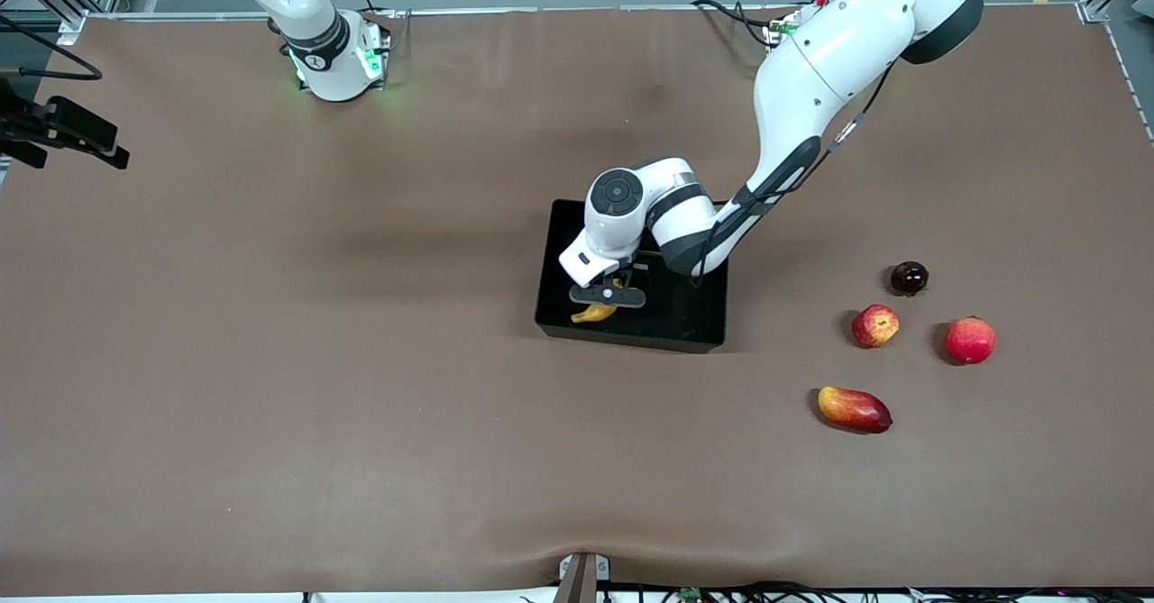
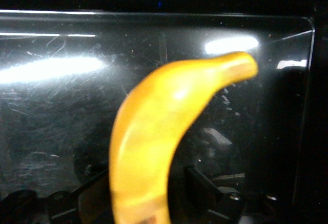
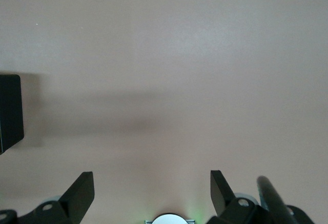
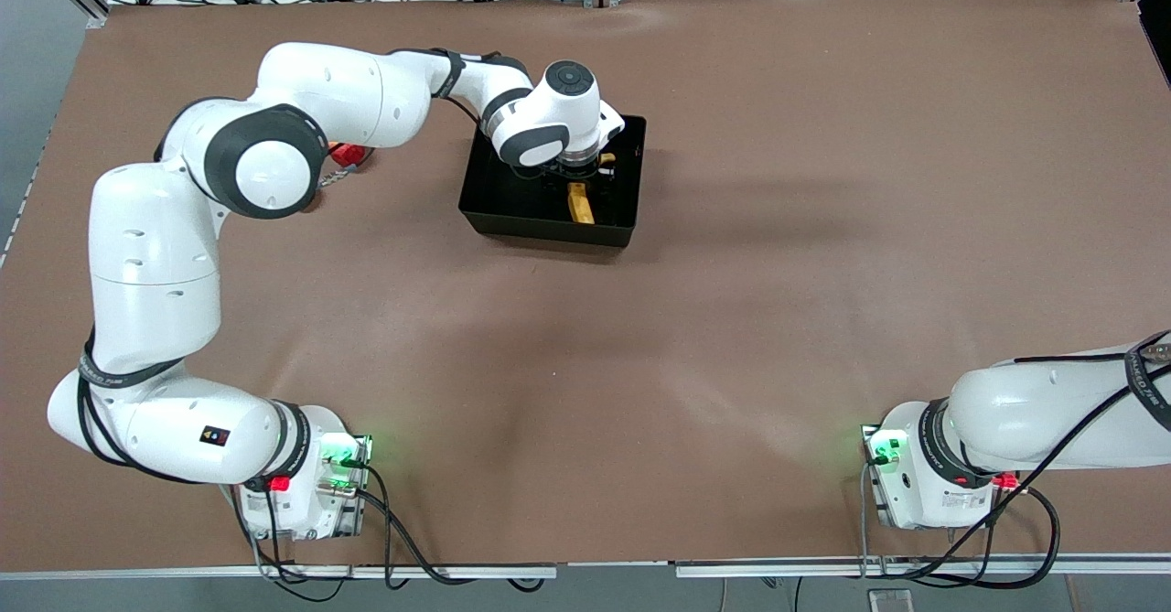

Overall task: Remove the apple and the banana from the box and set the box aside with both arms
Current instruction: 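Lower the left gripper onto the yellow banana and grasp it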

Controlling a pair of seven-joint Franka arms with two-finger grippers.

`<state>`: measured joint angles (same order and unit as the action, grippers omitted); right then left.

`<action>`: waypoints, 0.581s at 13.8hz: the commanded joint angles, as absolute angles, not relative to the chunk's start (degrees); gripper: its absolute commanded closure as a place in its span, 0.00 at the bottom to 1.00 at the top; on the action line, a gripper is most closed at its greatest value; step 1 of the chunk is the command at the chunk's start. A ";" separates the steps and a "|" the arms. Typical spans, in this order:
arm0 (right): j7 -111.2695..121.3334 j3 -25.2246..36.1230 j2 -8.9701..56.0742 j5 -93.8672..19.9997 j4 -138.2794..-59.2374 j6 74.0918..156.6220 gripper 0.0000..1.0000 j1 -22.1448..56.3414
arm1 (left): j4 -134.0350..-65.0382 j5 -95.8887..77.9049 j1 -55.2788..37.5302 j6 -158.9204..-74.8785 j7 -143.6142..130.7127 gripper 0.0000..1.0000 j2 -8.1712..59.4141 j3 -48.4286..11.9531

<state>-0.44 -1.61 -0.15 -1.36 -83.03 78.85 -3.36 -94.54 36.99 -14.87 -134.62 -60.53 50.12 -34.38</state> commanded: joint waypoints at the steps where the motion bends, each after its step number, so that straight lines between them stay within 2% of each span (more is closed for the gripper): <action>1: -0.18 -1.58 0.09 -2.20 -81.91 77.96 0.00 -3.25 | -93.96 38.06 -15.12 -135.00 -62.23 1.00 50.89 -34.10; 5: 0.00 -1.67 0.61 -2.11 -82.71 77.87 0.00 -1.68 | -93.69 38.14 -14.77 -133.51 -62.22 1.00 48.09 -34.28; 8: 0.00 -1.67 0.79 -1.93 -82.71 77.17 0.00 -1.41 | -93.52 37.10 -14.15 -128.25 -62.84 1.00 43.17 -36.20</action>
<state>-0.30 -1.76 0.64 -1.41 -83.15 77.91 -1.56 -92.68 36.99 -14.56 -132.29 -60.84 48.15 -34.65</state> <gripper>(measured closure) 0.000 1.000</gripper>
